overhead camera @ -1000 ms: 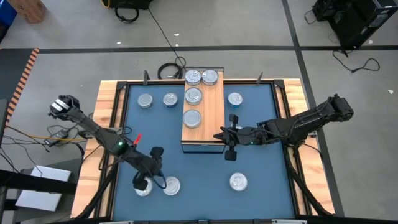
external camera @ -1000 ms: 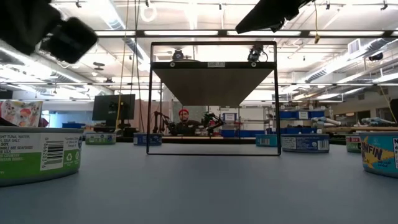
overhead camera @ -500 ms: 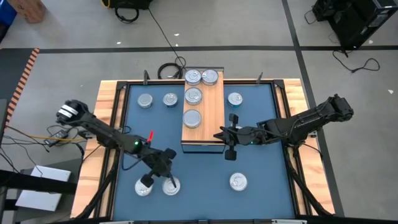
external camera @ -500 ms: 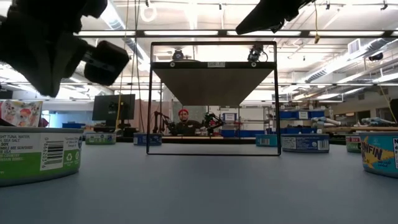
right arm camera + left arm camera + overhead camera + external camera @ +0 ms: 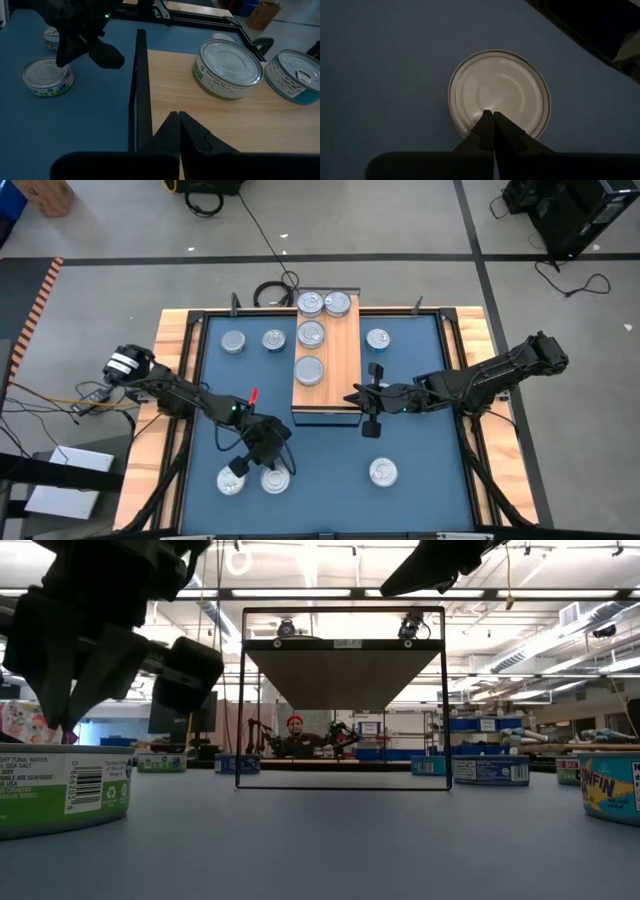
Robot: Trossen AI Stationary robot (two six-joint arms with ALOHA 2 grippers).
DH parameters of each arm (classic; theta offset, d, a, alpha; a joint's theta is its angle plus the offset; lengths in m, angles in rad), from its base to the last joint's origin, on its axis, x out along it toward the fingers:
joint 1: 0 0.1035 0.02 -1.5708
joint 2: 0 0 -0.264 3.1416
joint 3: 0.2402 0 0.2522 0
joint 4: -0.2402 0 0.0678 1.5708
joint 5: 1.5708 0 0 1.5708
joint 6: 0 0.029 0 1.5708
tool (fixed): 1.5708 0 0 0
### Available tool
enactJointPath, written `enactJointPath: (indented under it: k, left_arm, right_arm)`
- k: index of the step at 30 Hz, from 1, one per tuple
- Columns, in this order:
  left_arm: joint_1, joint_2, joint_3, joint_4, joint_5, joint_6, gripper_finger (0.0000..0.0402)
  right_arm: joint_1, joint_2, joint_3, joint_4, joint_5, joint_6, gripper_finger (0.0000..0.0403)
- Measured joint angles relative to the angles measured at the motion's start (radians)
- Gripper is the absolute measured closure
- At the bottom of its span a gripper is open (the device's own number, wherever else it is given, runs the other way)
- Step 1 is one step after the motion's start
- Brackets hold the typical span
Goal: Stack canned seafood by type on shelf
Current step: Move the green tuna can to the middle right of the table
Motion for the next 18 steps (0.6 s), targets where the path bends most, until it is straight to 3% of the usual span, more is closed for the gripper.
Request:
enactJointPath:
  k: [10,18]
  left_arm:
    - [0.001,0.008,0.000,-0.070,-0.020,0.001,0.0401]
    - [-0.001,0.001,0.002,-0.118,-0.027,-0.082,0.0401]
  right_arm:
    - [0.000,0.000,0.000,-0.017,0.000,0.000,0.0399]
    - [0.000,0.000,0.000,-0.017,0.000,0.000,0.0399]
